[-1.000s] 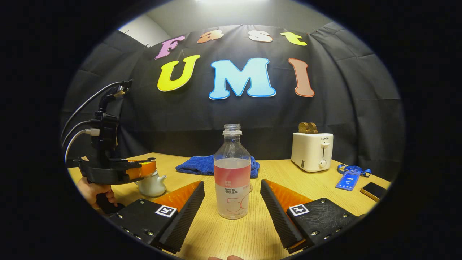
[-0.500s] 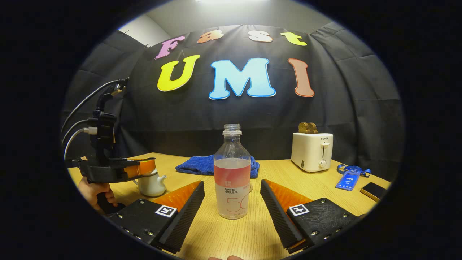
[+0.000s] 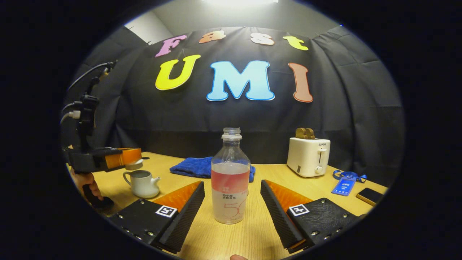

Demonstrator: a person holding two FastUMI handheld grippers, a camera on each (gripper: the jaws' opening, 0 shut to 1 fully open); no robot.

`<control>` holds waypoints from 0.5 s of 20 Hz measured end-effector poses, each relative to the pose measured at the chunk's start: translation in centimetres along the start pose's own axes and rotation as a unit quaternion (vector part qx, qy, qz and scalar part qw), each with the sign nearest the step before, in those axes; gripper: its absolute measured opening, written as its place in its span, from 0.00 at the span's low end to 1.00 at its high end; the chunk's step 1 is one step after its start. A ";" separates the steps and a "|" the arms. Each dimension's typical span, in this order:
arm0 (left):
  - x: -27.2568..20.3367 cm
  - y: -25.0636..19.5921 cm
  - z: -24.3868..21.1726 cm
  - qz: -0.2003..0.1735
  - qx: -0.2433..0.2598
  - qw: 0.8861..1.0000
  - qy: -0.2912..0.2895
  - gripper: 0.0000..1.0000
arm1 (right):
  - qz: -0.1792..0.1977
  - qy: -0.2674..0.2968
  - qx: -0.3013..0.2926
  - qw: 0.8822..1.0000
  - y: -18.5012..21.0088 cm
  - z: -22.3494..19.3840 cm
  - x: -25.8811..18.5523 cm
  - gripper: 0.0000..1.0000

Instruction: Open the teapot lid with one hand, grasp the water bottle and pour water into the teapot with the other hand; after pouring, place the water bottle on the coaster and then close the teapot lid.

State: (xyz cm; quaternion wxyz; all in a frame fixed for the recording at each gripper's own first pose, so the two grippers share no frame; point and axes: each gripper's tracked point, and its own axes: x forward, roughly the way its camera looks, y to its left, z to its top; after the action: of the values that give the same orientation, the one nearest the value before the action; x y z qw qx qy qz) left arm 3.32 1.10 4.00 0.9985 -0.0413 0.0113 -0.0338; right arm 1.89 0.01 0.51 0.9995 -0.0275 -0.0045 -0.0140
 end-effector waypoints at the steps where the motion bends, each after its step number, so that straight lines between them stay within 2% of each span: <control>1: -0.1 -0.2 0.2 -0.003 -0.003 1.000 -0.003 0.12 | 0.006 0.006 0.002 1.000 0.4 -0.2 0.4 0.97; 9: -1.0 0.0 1.4 -0.010 -0.010 1.000 -0.017 0.12 | 0.007 0.018 0.023 1.000 0.5 -0.4 3.6 0.97; 10: -1.1 0.0 1.3 -0.010 -0.011 1.000 -0.016 0.11 | 0.006 0.011 0.016 1.000 0.3 -0.1 3.8 0.90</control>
State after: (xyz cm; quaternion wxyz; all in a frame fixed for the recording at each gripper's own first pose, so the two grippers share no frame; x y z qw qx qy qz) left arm 2.25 1.31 5.29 0.9976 -0.0530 -0.0044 -0.0433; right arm 5.69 0.24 0.38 0.9999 -0.0118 0.0065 -0.0081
